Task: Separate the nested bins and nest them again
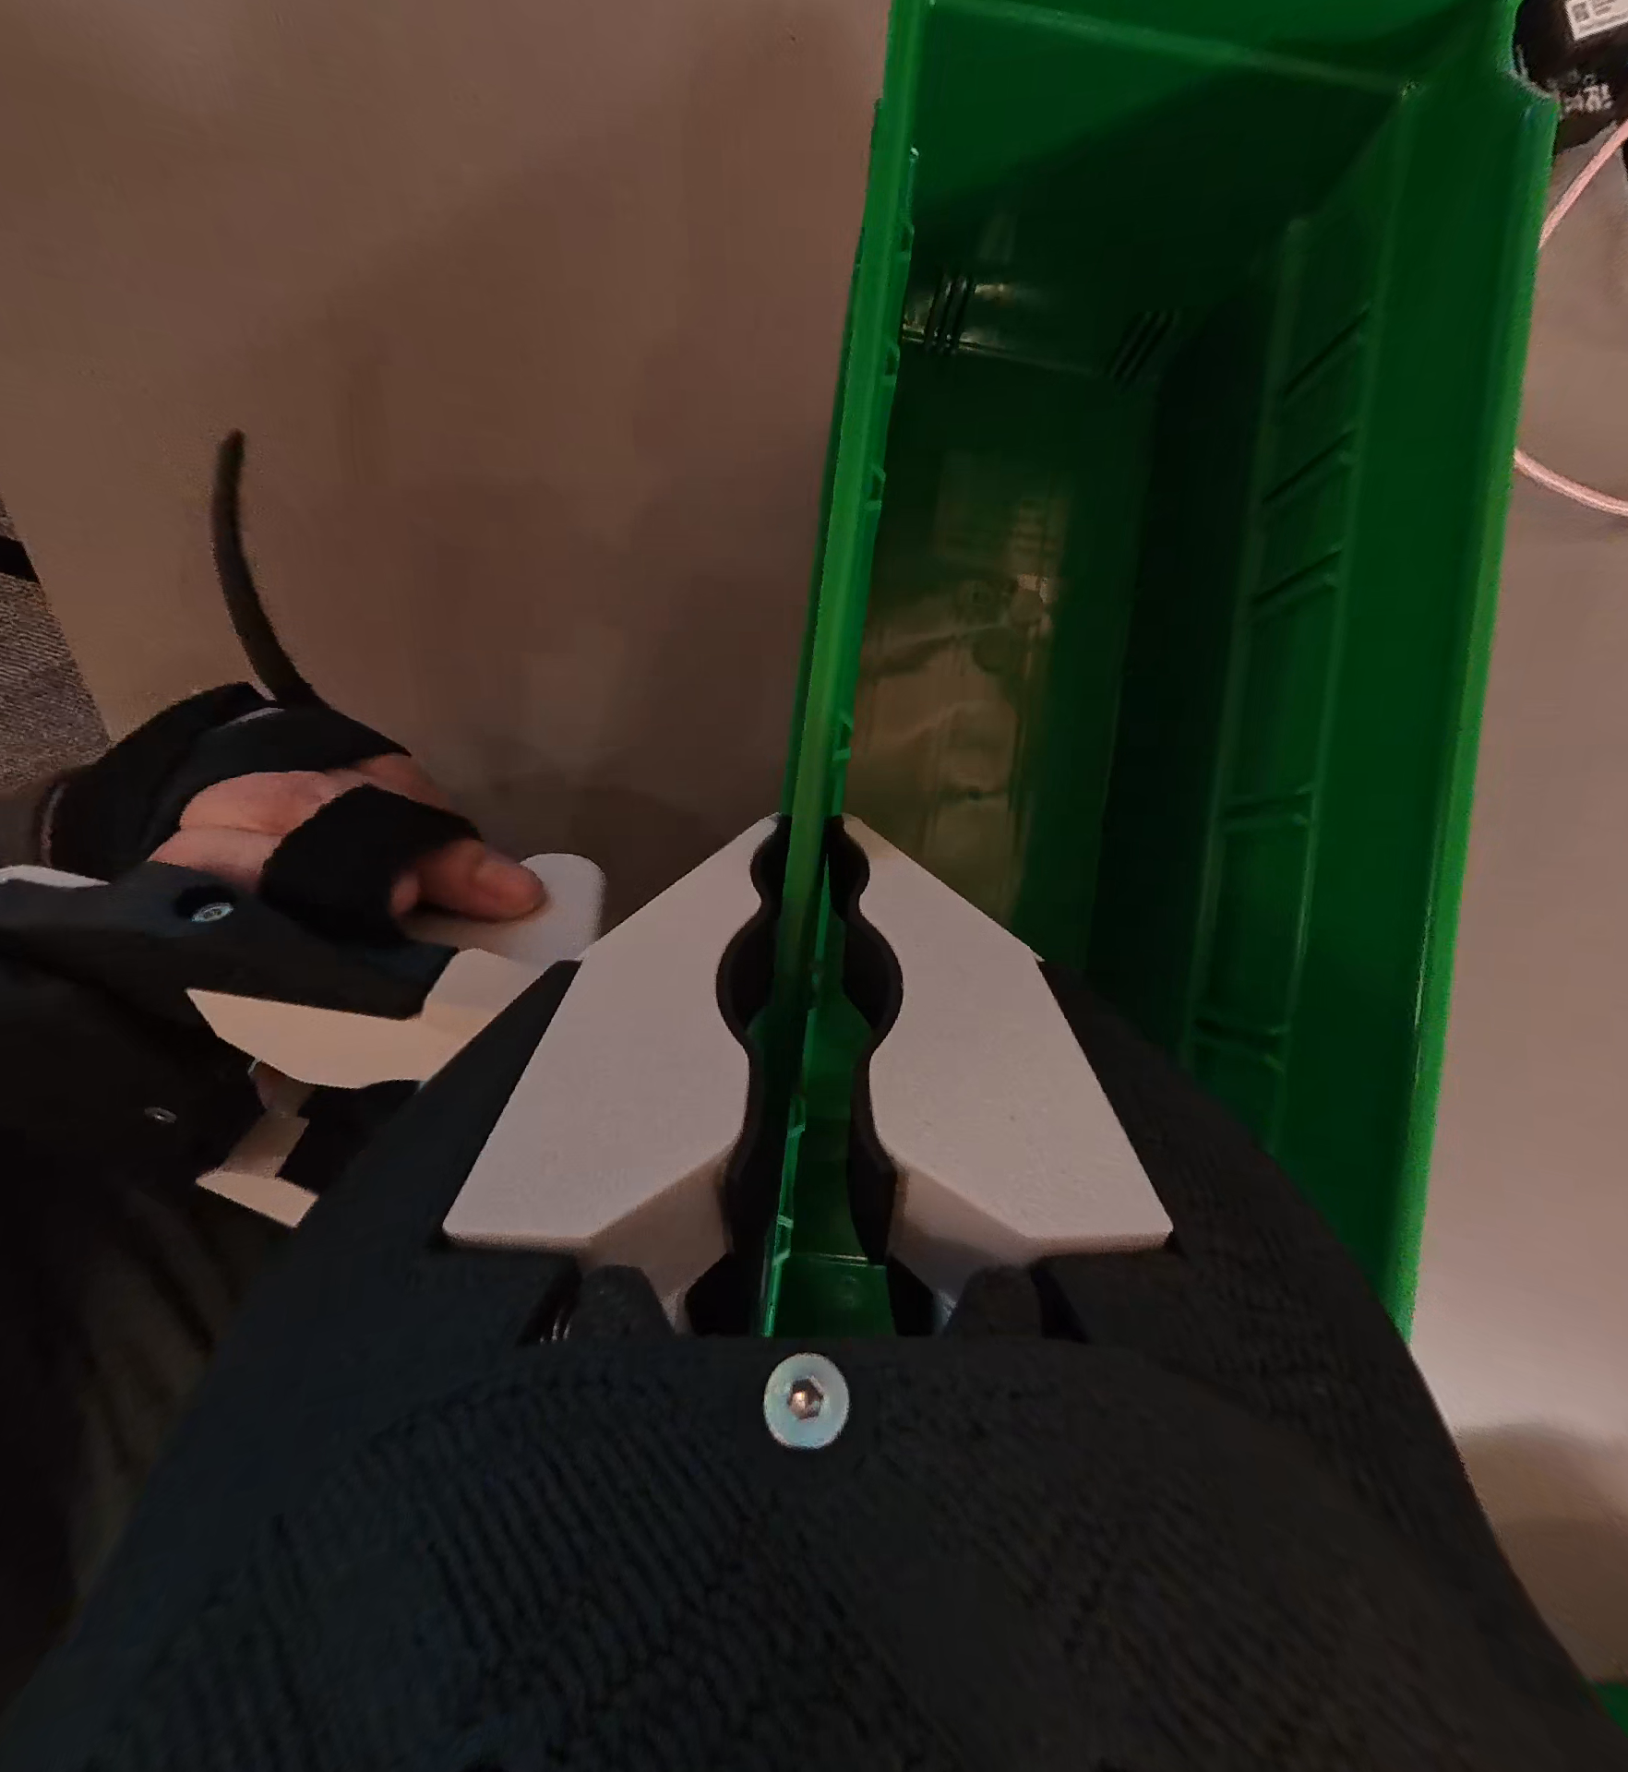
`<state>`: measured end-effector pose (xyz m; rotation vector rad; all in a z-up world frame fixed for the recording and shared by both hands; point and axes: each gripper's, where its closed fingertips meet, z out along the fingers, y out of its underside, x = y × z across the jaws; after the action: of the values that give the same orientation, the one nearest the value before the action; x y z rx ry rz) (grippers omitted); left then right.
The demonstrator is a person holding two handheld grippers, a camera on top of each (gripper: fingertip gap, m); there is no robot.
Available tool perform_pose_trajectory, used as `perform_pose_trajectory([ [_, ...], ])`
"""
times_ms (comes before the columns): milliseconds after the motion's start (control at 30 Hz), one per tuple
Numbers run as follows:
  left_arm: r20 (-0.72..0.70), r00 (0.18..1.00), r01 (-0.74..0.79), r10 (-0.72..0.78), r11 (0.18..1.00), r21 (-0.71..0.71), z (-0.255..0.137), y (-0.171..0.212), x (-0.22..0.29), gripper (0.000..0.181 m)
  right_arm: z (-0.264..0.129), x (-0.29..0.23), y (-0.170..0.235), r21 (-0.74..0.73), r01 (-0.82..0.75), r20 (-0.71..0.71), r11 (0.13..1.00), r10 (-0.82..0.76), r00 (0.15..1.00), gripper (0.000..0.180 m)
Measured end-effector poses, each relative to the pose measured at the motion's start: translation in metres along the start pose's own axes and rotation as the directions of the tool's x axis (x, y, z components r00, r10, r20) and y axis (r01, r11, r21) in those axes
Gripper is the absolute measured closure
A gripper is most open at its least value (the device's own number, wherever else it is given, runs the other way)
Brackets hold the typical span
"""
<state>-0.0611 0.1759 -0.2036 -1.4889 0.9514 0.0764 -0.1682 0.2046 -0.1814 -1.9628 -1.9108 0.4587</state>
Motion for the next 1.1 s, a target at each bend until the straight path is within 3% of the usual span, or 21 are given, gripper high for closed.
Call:
perform_pose_trajectory([
  [100, -0.047, 0.998, 0.044, -0.047, 0.998, -0.055, 0.0, 0.005, 0.004, 0.048, 0.0, 0.002, -0.001, 0.008, 0.001, -0.013, 1.0, -0.001, 1.0, 0.174],
  [267, -0.094, 0.981, 0.171, -0.173, 0.985, -0.028, 0.0, -0.001, 0.005, 0.046, 0.001, 0.006, -0.001, 0.035, 0.001, -0.053, 0.999, 0.001, 0.999, 0.175],
  [700, -0.107, 0.972, 0.212, -0.21, 0.977, 0.006, 0.0, -0.004, 0.004, 0.047, -0.001, 0.007, -0.001, 0.065, 0.024, -0.05, 0.998, -0.02, 0.999, 0.175],
  [833, -0.16, 0.95, 0.272, -0.267, 0.962, 0.013, -0.004, -0.009, 0.007, 0.043, -0.001, 0.005, -0.001, 0.041, 0.107, -0.099, 0.993, -0.102, 0.99, 0.173],
  [1100, -0.153, 0.951, 0.275, -0.268, 0.961, 0.023, -0.004, -0.01, 0.006, 0.043, -0.001, 0.002, -0.002, 0.022, 0.069, 0.019, 0.997, -0.069, 0.997, 0.174],
])
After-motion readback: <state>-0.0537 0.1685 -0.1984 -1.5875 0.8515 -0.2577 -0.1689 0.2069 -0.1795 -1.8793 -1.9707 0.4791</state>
